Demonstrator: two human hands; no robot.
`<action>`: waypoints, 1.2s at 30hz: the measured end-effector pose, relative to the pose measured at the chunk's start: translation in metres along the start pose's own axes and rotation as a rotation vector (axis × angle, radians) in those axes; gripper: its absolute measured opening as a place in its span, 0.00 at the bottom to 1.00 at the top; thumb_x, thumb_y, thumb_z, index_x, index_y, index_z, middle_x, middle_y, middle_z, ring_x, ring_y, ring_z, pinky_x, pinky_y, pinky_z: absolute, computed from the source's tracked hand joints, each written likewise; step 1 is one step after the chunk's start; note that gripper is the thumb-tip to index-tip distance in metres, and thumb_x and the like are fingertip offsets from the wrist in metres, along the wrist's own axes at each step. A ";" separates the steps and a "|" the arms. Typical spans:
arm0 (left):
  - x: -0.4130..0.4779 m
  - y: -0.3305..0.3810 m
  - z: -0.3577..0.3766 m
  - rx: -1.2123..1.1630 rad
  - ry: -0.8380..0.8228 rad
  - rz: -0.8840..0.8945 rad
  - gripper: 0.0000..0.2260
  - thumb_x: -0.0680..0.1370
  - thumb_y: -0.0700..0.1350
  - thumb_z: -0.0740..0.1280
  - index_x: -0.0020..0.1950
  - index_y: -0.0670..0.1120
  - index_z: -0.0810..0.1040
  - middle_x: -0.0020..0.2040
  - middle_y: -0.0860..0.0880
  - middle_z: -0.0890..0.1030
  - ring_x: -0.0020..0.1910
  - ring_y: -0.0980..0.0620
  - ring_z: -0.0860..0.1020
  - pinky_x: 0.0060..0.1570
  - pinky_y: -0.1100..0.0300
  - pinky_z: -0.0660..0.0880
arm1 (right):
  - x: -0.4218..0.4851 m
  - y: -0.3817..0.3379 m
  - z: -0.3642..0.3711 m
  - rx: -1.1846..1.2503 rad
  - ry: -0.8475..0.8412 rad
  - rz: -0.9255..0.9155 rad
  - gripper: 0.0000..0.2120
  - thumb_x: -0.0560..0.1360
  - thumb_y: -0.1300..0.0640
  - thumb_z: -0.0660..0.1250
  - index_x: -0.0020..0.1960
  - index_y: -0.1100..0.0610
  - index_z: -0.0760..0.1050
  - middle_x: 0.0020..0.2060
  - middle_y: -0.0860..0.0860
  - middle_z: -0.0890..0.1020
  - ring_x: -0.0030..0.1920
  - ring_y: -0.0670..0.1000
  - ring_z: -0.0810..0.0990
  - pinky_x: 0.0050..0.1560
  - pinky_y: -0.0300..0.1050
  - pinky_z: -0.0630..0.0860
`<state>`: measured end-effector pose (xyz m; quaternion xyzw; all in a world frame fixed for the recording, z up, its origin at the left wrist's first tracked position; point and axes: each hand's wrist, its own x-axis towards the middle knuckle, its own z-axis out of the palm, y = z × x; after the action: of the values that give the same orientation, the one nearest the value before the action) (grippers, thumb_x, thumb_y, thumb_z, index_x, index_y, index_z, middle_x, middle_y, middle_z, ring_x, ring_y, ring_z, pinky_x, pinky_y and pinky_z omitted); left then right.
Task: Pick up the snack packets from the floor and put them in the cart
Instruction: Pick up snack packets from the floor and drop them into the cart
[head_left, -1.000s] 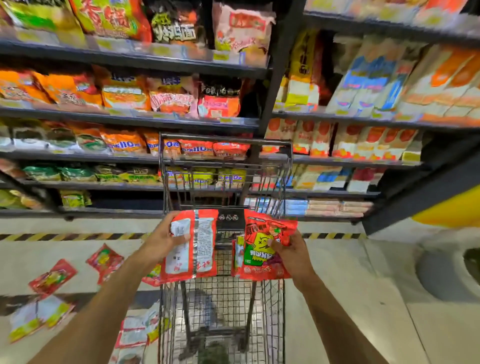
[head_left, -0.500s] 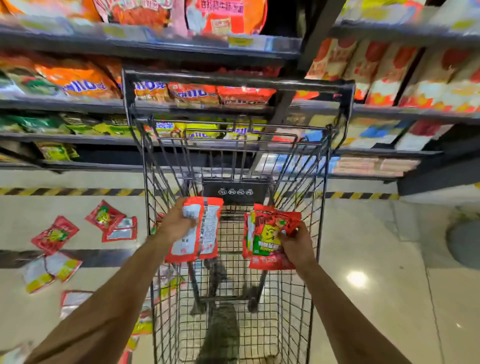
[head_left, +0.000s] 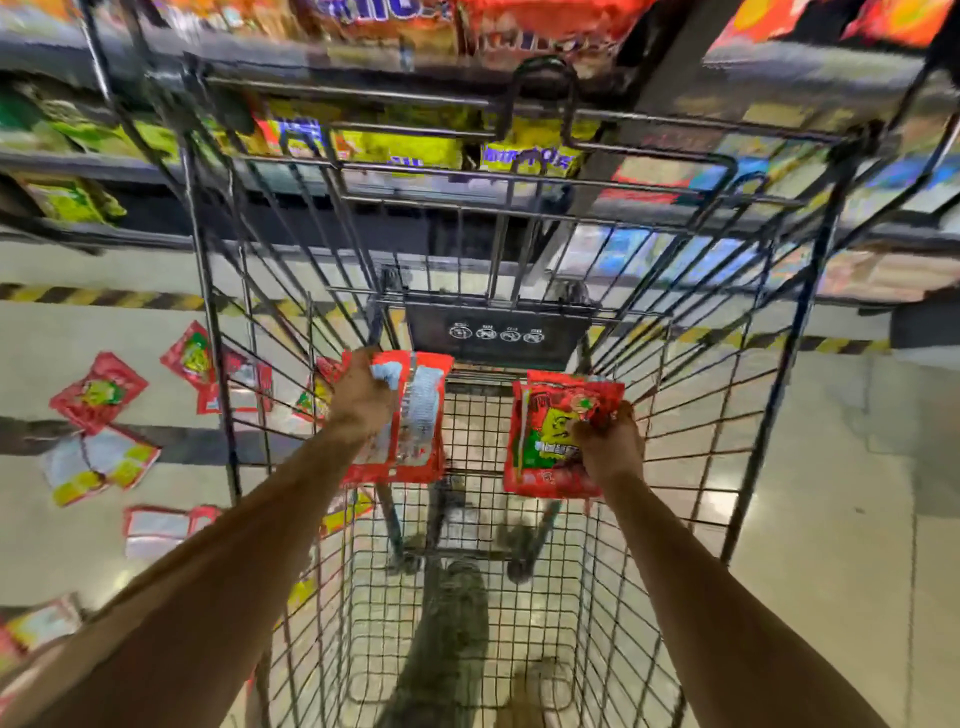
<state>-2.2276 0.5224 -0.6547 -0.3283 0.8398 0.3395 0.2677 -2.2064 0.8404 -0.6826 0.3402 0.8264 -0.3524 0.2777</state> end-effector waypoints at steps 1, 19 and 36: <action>-0.002 -0.001 0.004 0.037 0.031 0.013 0.24 0.76 0.35 0.68 0.72 0.38 0.70 0.63 0.35 0.79 0.61 0.34 0.78 0.58 0.46 0.75 | -0.006 -0.006 0.001 -0.050 0.004 -0.015 0.26 0.70 0.47 0.75 0.64 0.51 0.70 0.55 0.55 0.84 0.56 0.62 0.83 0.56 0.54 0.79; -0.185 0.033 -0.079 0.791 0.270 0.445 0.35 0.77 0.61 0.65 0.81 0.53 0.59 0.82 0.42 0.59 0.81 0.38 0.56 0.76 0.38 0.56 | -0.169 -0.062 -0.095 -0.690 0.159 -0.622 0.36 0.78 0.39 0.63 0.80 0.56 0.61 0.77 0.63 0.65 0.77 0.65 0.63 0.75 0.62 0.66; -0.577 -0.109 -0.152 0.568 0.695 0.183 0.32 0.78 0.68 0.59 0.79 0.55 0.62 0.79 0.47 0.64 0.78 0.40 0.62 0.71 0.37 0.63 | -0.481 -0.010 -0.172 -0.868 0.190 -1.226 0.39 0.75 0.28 0.56 0.78 0.50 0.62 0.75 0.57 0.67 0.76 0.61 0.63 0.71 0.61 0.69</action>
<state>-1.8123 0.5620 -0.2148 -0.2606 0.9652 -0.0121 0.0183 -1.9565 0.7918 -0.2400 -0.2911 0.9526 -0.0560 0.0687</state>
